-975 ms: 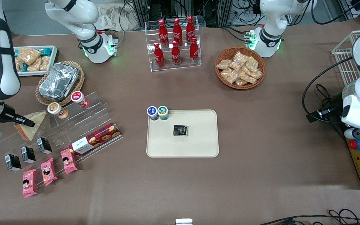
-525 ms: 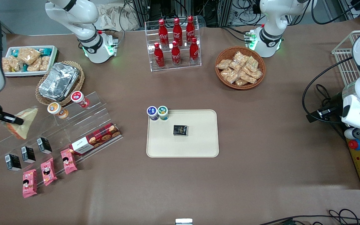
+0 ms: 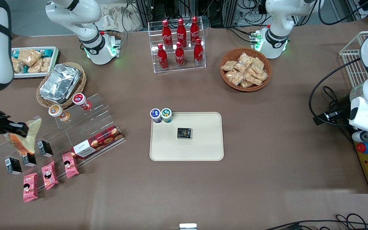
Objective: Place sandwich on tray
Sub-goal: 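Carry the held sandwich over to the cream tray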
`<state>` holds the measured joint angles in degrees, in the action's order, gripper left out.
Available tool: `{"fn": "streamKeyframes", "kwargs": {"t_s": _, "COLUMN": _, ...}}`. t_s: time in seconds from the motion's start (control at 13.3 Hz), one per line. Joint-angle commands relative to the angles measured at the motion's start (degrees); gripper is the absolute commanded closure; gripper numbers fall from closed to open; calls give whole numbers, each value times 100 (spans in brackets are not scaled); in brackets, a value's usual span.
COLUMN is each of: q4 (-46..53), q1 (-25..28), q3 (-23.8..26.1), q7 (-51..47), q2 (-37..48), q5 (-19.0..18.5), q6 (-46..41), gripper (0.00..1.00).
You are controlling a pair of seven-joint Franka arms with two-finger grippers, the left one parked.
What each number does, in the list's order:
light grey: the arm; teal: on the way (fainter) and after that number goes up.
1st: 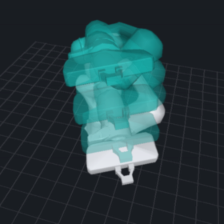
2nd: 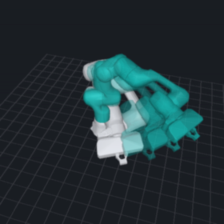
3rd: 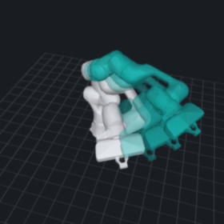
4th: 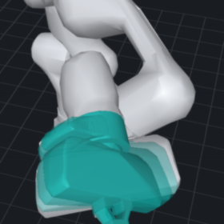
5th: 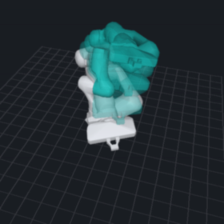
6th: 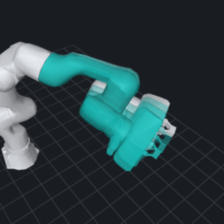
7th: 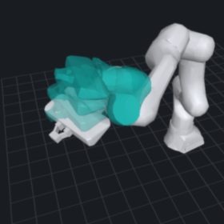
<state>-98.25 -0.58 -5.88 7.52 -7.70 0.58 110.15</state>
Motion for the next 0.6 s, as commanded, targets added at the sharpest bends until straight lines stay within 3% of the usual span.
{"fn": "streamKeyframes", "kwargs": {"t_s": 0.0, "q4": 446, "q1": 224, "q3": 515, "q7": 1106, "q2": -222, "q5": -31, "q6": -143, "gripper": 99}}
{"fn": "streamKeyframes", "kwargs": {"t_s": 0.22, "q4": 587, "q1": 847, "q3": 816, "q7": 1480, "q2": -608, "q5": -49, "q6": -64, "gripper": 100}}
{"fn": "streamKeyframes", "kwargs": {"t_s": 0.53, "q4": 763, "q1": 2235, "q3": 816, "q7": 1463, "q2": -1223, "q5": -110, "q6": 542, "gripper": 100}}
